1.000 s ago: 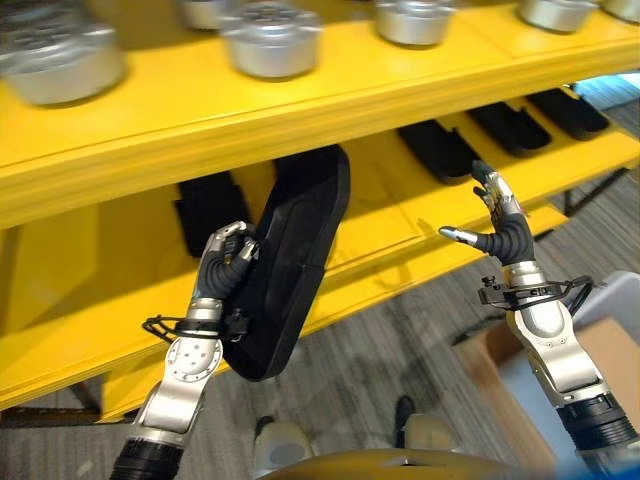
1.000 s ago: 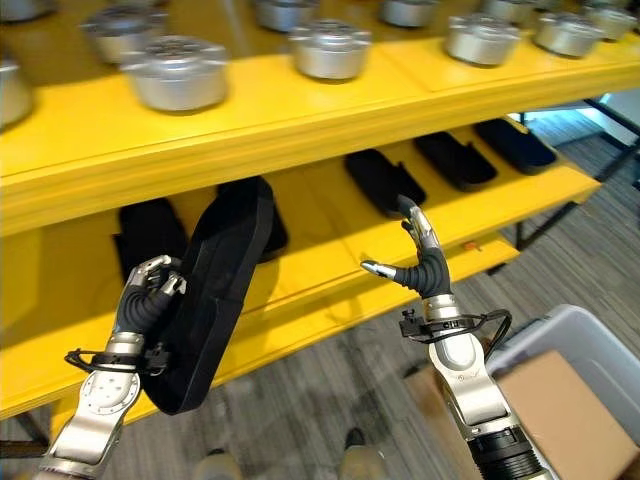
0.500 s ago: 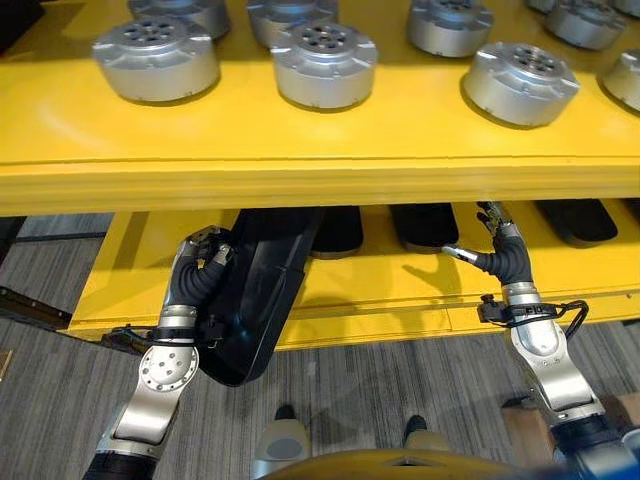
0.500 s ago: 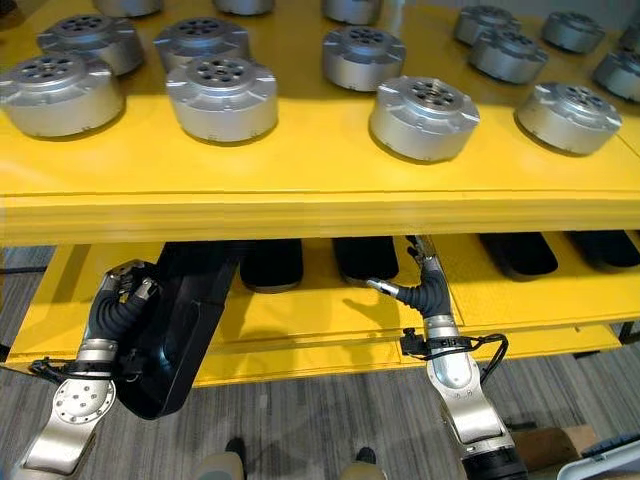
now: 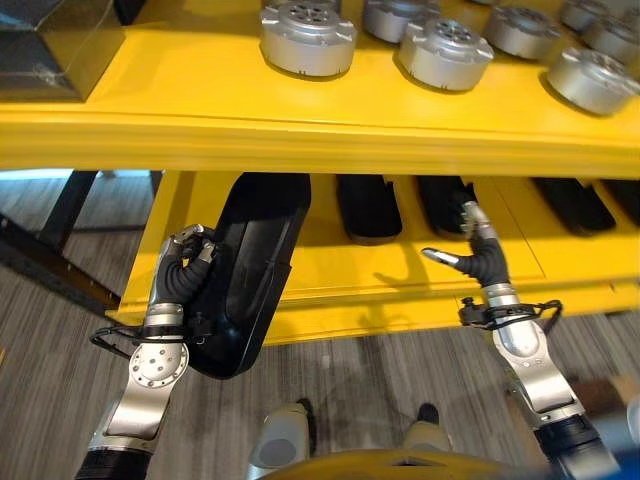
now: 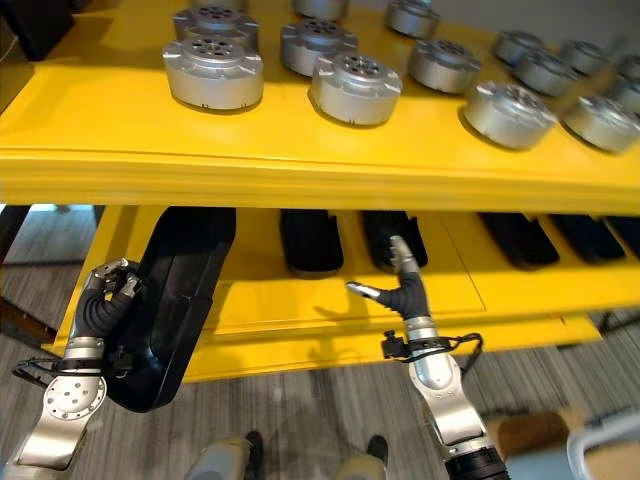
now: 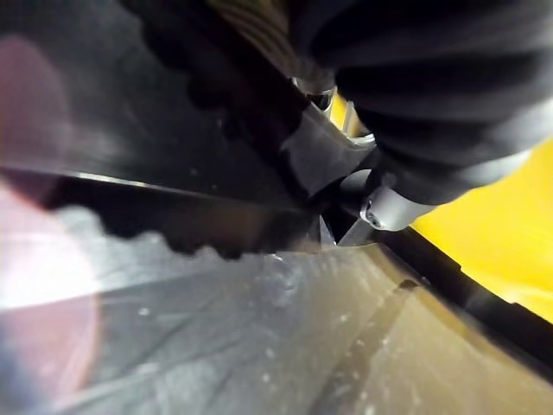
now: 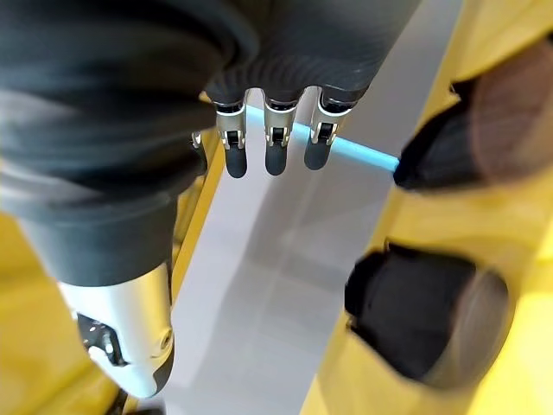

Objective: Move parts from the plastic box to the shelf.

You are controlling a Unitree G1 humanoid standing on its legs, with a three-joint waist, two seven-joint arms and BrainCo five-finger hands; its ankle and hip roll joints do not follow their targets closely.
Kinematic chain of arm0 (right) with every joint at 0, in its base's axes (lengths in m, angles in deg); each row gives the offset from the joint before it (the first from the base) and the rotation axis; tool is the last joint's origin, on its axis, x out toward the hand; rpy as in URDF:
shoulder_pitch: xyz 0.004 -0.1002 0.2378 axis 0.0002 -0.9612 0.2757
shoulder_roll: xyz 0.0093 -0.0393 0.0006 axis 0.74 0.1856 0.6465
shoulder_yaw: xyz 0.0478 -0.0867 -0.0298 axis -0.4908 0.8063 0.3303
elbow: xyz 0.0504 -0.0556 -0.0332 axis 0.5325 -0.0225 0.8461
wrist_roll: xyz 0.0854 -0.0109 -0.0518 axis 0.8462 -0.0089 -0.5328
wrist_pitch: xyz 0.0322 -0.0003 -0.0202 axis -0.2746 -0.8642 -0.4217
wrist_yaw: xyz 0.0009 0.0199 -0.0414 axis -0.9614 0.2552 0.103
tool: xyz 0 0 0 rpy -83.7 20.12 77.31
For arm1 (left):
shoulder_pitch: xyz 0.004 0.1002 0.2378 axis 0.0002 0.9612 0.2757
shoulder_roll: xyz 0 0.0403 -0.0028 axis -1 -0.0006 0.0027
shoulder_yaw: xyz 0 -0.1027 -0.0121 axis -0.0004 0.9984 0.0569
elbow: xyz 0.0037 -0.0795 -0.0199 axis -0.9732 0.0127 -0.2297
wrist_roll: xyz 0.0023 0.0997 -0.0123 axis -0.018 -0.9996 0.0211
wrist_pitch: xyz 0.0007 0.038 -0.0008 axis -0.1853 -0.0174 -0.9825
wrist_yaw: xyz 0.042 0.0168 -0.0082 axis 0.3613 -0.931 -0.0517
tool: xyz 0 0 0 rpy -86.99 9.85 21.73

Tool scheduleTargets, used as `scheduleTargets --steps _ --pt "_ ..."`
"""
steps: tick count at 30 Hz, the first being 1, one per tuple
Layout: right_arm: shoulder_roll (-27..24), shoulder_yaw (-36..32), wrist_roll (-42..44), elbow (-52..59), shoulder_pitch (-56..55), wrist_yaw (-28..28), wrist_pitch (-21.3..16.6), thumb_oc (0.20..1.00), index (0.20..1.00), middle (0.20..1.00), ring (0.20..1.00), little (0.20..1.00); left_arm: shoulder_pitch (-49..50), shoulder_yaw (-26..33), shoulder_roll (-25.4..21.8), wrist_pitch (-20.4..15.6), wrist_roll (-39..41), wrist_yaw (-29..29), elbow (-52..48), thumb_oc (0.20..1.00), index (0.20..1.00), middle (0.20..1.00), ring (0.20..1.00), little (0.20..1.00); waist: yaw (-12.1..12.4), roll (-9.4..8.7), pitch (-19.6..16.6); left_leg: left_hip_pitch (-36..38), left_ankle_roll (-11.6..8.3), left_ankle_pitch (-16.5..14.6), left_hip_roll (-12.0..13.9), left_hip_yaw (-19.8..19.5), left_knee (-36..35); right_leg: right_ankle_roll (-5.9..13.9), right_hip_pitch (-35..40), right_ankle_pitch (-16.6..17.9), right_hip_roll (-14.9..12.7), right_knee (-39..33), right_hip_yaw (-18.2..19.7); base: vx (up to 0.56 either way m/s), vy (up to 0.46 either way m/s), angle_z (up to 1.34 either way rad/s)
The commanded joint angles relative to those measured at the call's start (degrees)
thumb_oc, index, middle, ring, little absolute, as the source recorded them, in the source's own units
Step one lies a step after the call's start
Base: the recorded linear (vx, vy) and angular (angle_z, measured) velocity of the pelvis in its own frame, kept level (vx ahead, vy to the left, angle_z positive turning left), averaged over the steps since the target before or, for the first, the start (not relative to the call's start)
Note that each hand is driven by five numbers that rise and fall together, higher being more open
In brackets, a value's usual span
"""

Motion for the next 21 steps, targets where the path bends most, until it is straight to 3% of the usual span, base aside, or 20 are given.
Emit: scheduleTargets --steps 1,6,10,14,15,16,17,18,19,21 --pt "-2.4 -0.4 1.2 -1.8 5.0 1.0 -3.3 1.000 1.000 1.000 1.000 1.000 -0.1 2.4 -4.1 -3.8 0.1 -1.5 -5.8 0.200 0.200 0.200 0.200 0.200 2.2 -2.72 -4.1 4.6 -5.27 2.8 0.5 -4.3 -8.7 1.95 4.4 -3.4 1.3 -6.6 -1.8 -0.03 -0.067 -0.13" --pt "-3.1 0.3 1.5 -0.9 5.6 1.3 -3.4 1.000 1.000 1.000 1.000 1.000 0.8 2.3 -3.0 -3.8 0.2 -1.0 -5.0 0.200 0.200 0.200 0.200 0.200 1.6 -3.50 -4.9 5.4 -5.98 3.6 0.7 -4.1 -10.0 1.42 6.9 -3.6 3.4 -12.9 2.5 0.01 -0.113 -0.25" --pt "-4.2 -0.6 2.3 1.1 4.3 2.2 -3.9 1.000 1.000 1.000 1.000 1.000 2.9 2.0 -2.1 -3.7 1.3 0.7 -5.2 0.200 0.200 0.200 0.200 0.200 1.5 -3.67 -5.1 4.8 -7.40 5.1 1.9 -5.0 -9.7 0.27 8.7 -4.9 4.4 -15.4 0.7 -0.02 -0.206 0.28" --pt "-6.3 -1.9 2.3 1.6 4.6 1.3 -4.6 1.000 1.000 1.000 1.000 1.000 0.8 0.7 -1.8 -4.2 2.7 1.2 -4.7 0.200 0.200 0.200 0.200 0.200 0.9 -3.83 -2.0 -1.5 -8.91 2.8 0.7 -9.6 2.1 -1.39 7.2 -6.3 4.3 -12.0 -1.1 -0.14 -0.094 0.71" --pt "-6.8 -2.6 2.2 1.5 4.9 0.5 -4.7 1.000 1.000 1.000 1.000 1.000 -0.3 0.5 -1.4 -4.2 3.7 1.1 -4.9 0.200 0.200 0.200 0.200 0.200 0.3 -4.23 -1.1 -1.7 -9.71 1.6 3.4 -10.9 4.4 -1.39 6.2 -6.4 3.6 -10.0 -1.1 -0.13 0.005 0.66" --pt "-6.8 -2.6 2.2 1.5 4.9 0.5 -4.6 1.000 1.000 1.000 1.000 1.000 -0.3 0.5 -1.4 -4.2 3.7 1.1 -4.9 0.200 0.200 0.200 0.200 0.200 0.3 -4.11 -1.0 -1.8 -9.82 1.4 3.6 -11.0 4.7 -1.44 6.2 -6.6 3.7 -9.7 -1.1 -0.08 0.128 0.39" --pt "-6.5 -2.9 2.8 1.2 5.0 0.1 -4.8 1.000 1.000 1.000 1.000 1.000 0.0 1.0 -1.2 -4.4 3.8 0.8 -5.5 0.200 0.200 0.200 0.200 0.200 -0.3 -3.55 -1.7 0.5 -10.17 2.5 8.7 -12.2 2.5 -0.68 5.2 -7.2 3.2 -8.0 -0.4 0.03 0.231 0.08" --pt "-6.0 -2.5 3.1 0.9 5.0 -0.4 -4.7 1.000 1.000 1.000 1.000 1.000 -0.3 1.3 -1.1 -4.2 4.2 0.4 -5.6 0.200 0.200 0.200 0.200 0.200 -0.3 -2.25 -2.4 2.4 -11.49 5.8 13.4 -14.6 -1.9 0.18 4.1 -8.3 2.7 -6.1 0.9 0.05 0.325 -0.10" --pt "-6.1 -2.7 3.1 0.9 4.6 -0.5 -4.5 1.000 1.000 1.000 1.000 1.000 -0.5 1.1 -1.0 -4.0 4.5 0.5 -5.5 0.200 0.200 0.200 0.200 0.200 -0.9 -1.36 -2.7 3.1 -12.22 7.5 15.2 -13.7 -4.3 0.48 3.9 -8.7 2.1 -5.1 0.6 0.04 0.319 -0.05" --pt "-6.0 -3.0 2.5 1.3 3.5 -0.2 -4.4 1.000 1.000 1.000 1.000 1.000 -0.8 0.9 -0.6 -3.8 4.1 0.6 -5.2 0.200 0.200 0.200 0.200 0.200 -1.6 0.49 -3.4 6.0 -13.11 7.4 16.0 -11.4 -8.7 0.99 3.1 -9.1 1.0 -3.7 -0.1 0.02 0.238 0.10"
